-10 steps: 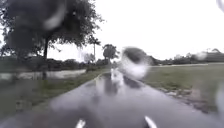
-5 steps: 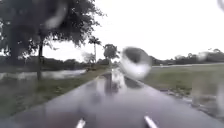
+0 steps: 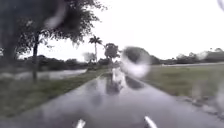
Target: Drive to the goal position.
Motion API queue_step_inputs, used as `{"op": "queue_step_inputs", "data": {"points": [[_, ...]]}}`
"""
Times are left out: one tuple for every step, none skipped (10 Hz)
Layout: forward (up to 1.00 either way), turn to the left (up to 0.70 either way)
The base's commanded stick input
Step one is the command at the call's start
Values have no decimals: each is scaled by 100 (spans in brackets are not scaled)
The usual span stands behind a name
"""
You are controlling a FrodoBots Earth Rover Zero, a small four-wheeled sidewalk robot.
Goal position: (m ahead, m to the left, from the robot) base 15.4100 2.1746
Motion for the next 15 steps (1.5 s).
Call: {"op": "queue_step_inputs", "data": {"points": [[85, 0], [85, 0], [85, 0], [85, 0], [85, 0], [85, 0], [85, 0], [85, 0], [85, 0], [85, 0], [85, 0], [85, 0], [85, 0], [85, 0], [85, 0]]}}
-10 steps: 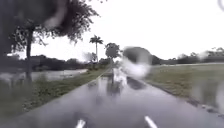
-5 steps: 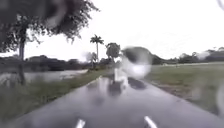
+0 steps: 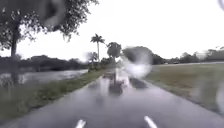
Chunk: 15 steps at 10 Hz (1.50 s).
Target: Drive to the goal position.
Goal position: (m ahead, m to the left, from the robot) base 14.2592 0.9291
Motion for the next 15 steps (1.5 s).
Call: {"op": "queue_step_inputs", "data": {"points": [[85, 0], [85, 0], [85, 0], [85, 0], [85, 0], [85, 0], [85, 0], [85, 0], [85, -2], [85, -25], [85, -30], [85, -23], [85, 0], [85, 0], [85, 0]]}}
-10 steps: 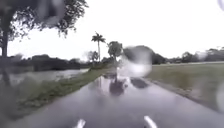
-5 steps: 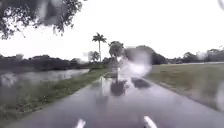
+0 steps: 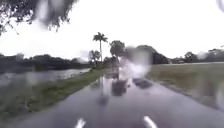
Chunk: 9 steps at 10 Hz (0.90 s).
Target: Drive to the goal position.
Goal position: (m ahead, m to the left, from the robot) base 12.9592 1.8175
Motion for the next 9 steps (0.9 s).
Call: {"op": "queue_step_inputs", "data": {"points": [[85, 0], [85, 0], [85, 0], [85, 0], [85, 0], [85, 0], [85, 0], [85, 0], [85, 0]]}}
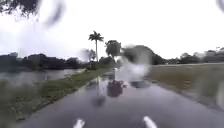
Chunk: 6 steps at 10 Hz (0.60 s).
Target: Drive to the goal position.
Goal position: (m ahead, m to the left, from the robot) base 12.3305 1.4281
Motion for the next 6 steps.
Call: {"op": "queue_step_inputs", "data": {"points": [[85, 0], [85, 0], [85, -16], [85, -34], [85, -1], [85, 0]]}}
